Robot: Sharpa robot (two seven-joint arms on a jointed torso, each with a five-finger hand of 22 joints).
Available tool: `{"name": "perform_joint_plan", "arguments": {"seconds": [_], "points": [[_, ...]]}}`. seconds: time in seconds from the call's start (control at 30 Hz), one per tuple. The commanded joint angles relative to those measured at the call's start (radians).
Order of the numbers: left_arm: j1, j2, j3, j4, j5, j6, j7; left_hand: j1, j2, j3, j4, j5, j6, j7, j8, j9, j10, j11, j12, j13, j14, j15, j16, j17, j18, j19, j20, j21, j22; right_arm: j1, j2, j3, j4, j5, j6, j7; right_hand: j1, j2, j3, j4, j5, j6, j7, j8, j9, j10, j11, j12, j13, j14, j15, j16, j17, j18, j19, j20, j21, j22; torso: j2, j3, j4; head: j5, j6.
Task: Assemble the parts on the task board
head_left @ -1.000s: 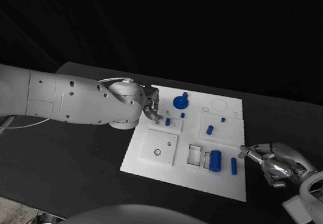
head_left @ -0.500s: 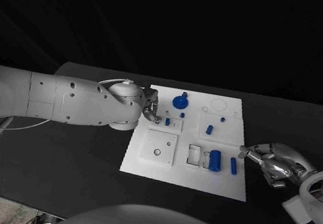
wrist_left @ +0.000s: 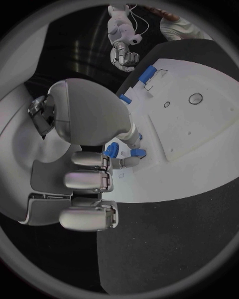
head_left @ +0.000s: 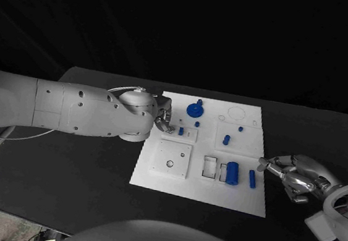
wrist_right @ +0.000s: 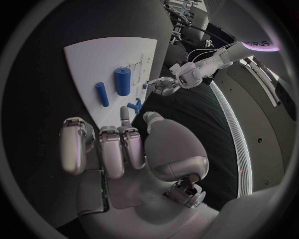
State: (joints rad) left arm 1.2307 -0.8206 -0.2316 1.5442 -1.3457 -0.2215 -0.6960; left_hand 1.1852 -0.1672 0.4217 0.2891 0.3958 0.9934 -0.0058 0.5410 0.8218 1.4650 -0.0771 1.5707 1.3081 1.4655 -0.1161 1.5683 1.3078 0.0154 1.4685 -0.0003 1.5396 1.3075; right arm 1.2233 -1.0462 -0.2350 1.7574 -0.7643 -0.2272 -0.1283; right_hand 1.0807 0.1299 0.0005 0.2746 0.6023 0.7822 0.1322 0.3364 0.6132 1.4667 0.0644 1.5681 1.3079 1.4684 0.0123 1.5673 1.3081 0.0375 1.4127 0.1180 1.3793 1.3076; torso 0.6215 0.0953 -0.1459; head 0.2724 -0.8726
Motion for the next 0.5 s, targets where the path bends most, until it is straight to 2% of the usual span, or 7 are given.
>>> {"name": "perform_joint_plan", "arguments": {"seconds": [0.03,0.23,0.5], "points": [[-0.002,0.001,0.000,0.000,-0.018,0.012,-0.014,0.007,0.002,-0.009,-0.001,-0.008,0.000,0.005,-0.006,-0.002,0.106,0.002,0.000,0.263,0.105,0.002,0.002,0.263,-0.007,0.086,-0.001,-0.004,0.252,-0.001,-0.001,0.000,0.001,-0.010,0.017,-0.004,0.011,0.000,0.005,0.000,0.006,-0.005,-0.004,0.005,-0.001,0.104,-0.005,0.003,0.263,0.102,-0.006,0.003,0.263,0.020,-0.006,-0.001,-0.003,0.187,0.001,-0.0001,-0.0005,-0.001,0.000],[-0.004,0.001,0.000,-0.001,-0.018,0.008,-0.013,0.005,0.003,-0.011,0.000,-0.010,0.000,0.006,-0.007,-0.003,0.106,0.003,0.000,0.263,0.105,0.002,0.002,0.263,-0.007,0.085,-0.001,-0.005,0.252,-0.002,-0.001,0.000,0.001,-0.010,0.019,-0.007,0.014,0.000,0.007,0.000,0.007,-0.005,-0.004,0.005,-0.002,0.104,-0.005,0.003,0.263,0.102,-0.006,0.003,0.263,0.020,-0.008,-0.001,-0.005,0.187,0.000,-0.0001,0.0000,0.000,0.000],[-0.004,0.002,0.000,0.000,-0.015,0.006,-0.013,-0.006,0.007,-0.029,0.002,-0.033,-0.002,0.010,-0.014,-0.010,0.106,0.007,0.000,0.263,0.105,0.005,0.002,0.263,-0.006,0.084,0.002,-0.009,0.251,-0.002,0.000,0.000,0.001,-0.010,0.024,-0.011,0.015,0.001,0.008,0.000,0.007,-0.005,-0.004,0.005,-0.002,0.104,-0.005,0.003,0.263,0.102,-0.006,0.003,0.263,0.021,-0.009,-0.001,-0.008,0.186,0.000,0.0002,-0.0001,0.002,0.000]]}}
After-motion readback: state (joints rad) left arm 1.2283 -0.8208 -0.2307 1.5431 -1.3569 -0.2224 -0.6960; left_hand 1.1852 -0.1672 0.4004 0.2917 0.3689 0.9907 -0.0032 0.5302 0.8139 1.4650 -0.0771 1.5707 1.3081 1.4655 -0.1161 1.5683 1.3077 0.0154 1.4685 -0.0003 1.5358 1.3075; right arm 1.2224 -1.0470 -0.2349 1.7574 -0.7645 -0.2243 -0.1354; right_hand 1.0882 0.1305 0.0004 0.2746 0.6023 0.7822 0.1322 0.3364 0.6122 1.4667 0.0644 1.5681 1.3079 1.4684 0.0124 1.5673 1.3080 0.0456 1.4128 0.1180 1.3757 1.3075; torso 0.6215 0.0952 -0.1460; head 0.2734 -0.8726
